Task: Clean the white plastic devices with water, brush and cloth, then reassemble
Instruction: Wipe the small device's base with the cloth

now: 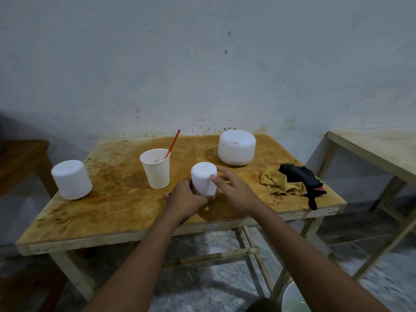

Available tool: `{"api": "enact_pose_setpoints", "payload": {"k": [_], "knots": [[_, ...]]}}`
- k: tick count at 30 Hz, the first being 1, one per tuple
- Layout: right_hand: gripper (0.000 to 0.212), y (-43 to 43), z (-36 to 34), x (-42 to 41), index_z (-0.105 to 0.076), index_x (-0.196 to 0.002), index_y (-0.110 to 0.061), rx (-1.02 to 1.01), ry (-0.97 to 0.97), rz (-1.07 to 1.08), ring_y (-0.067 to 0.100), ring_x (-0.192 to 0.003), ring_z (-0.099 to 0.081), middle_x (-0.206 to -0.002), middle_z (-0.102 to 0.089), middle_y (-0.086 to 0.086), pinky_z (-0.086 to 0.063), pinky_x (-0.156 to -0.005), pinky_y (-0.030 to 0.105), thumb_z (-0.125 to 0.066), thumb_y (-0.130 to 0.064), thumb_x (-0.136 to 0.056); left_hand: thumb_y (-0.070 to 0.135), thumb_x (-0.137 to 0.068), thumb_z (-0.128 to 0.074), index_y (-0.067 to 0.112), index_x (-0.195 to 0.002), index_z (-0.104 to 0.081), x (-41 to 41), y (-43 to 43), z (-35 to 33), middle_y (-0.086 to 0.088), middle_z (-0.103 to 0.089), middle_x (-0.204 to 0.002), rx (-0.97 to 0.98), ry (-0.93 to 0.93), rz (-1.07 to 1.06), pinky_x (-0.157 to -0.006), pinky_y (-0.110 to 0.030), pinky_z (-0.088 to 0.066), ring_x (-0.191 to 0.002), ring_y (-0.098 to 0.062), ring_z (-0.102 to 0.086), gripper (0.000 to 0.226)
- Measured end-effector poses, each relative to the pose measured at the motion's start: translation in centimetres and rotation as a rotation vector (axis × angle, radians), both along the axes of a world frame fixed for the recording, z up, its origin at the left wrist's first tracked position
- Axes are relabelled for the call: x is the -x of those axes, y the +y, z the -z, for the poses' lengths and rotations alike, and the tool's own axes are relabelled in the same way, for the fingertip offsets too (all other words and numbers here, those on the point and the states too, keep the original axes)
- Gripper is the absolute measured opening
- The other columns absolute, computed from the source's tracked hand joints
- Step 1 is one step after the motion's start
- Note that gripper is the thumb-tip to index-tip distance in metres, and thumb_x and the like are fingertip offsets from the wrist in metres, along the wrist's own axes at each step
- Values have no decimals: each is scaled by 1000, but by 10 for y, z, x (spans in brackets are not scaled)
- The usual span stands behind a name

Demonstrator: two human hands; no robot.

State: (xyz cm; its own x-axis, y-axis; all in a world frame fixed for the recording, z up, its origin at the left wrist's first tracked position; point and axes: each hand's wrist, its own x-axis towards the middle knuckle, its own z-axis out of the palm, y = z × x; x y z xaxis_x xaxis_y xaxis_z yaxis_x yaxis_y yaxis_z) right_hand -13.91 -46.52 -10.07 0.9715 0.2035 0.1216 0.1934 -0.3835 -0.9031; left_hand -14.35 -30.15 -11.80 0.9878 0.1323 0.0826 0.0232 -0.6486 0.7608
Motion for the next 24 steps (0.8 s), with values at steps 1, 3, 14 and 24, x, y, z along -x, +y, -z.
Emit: {"api": "enact_pose_setpoints", "payload": {"k": [1,3,14,24], "knots": [[57,-6,-4,-3,-44,-144,-28,12,-14,21,11,-117,-53,-132,-55,-3,-43,-79,18,-52,-53,-94,50,-72,-79,25,-128,-51,-2,-3,-1,6,-60,-122,25,-8,-3,-109,-48,-24,-117,-20,-52,67],[54,-20,-12,-10,-46,-141,-27,88,-99,108,12,-116,-54,-132,-56,-2,-47,-85,26,-52,-52,-95,49,-72,-80,23,-129,-51,-8,-9,-6,4,-60,-125,64,-22,-18,-112,-50,-23,-119,-22,-53,69],[64,-74,-39,-107,-31,-149,-32,632,-248,354,26,-137,-35,-153,-26,2,-46,-99,45,-55,-51,-93,50,-73,-79,20,-126,-53,-97,-44,-6,-3,-59,-127,9,-30,-151,-105,-45,-25,-121,-26,-51,67],[54,-68,-15,-134,-46,-139,-27,531,-266,379,32,-126,-46,-149,-24,7,-50,-93,37,-59,-49,-92,50,-76,-77,19,-133,-48,-148,-52,5,-5,-51,-137,-19,11,-247,-111,-50,-21,-132,-30,-40,71]]}}
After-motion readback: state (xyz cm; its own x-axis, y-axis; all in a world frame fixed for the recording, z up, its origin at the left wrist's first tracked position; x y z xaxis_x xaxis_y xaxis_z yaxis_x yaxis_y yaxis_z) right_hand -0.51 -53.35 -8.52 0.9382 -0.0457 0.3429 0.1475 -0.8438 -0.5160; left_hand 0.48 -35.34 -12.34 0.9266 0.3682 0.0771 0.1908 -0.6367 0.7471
